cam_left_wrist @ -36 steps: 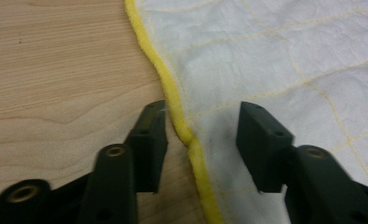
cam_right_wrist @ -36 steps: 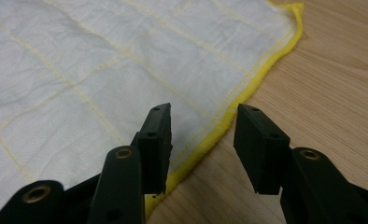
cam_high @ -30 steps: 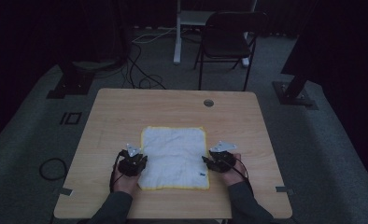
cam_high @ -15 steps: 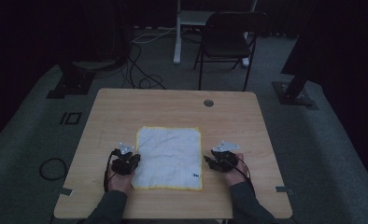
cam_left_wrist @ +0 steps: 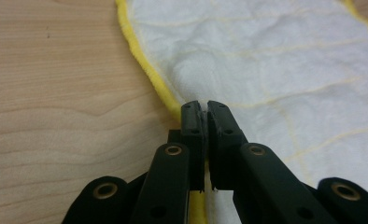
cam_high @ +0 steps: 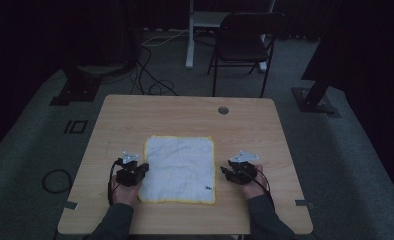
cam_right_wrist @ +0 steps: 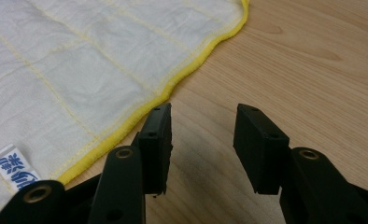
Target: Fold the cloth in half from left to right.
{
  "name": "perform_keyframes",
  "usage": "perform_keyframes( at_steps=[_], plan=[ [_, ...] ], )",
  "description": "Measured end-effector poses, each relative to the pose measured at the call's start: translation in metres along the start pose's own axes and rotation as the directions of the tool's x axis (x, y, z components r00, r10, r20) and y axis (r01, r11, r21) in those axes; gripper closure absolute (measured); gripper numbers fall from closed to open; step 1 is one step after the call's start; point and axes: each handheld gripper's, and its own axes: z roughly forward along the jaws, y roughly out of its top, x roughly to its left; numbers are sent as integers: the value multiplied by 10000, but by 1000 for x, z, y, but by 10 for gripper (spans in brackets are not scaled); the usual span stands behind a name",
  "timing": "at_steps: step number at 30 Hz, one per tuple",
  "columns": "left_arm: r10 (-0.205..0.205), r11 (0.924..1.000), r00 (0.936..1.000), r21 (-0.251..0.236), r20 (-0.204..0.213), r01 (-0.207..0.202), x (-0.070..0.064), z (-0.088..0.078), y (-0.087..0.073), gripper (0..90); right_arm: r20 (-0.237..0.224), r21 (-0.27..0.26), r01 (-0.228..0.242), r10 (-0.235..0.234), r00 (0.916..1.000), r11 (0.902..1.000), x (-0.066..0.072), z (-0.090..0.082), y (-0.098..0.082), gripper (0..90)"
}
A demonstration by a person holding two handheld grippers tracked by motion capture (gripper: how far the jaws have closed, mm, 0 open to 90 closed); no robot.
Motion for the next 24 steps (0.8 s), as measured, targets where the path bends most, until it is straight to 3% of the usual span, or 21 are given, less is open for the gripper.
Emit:
perform_keyframes(
  at_steps=[6,14,24],
  plan=[
    [-85,9997,9995,-232,304,92,-3,-5,4,868,-3,46,12,-12,10000,10000,1,1,0,570],
    [242,9976,9955,-662,918,-182,-13,-12,11,869,72,140,23,-24,10000,9999,1,2,-1,582],
    [535,9948,9903,-931,1279,-417,-25,-14,23,870,57,153,26,-27,10000,9999,1,3,-1,579]
  ],
)
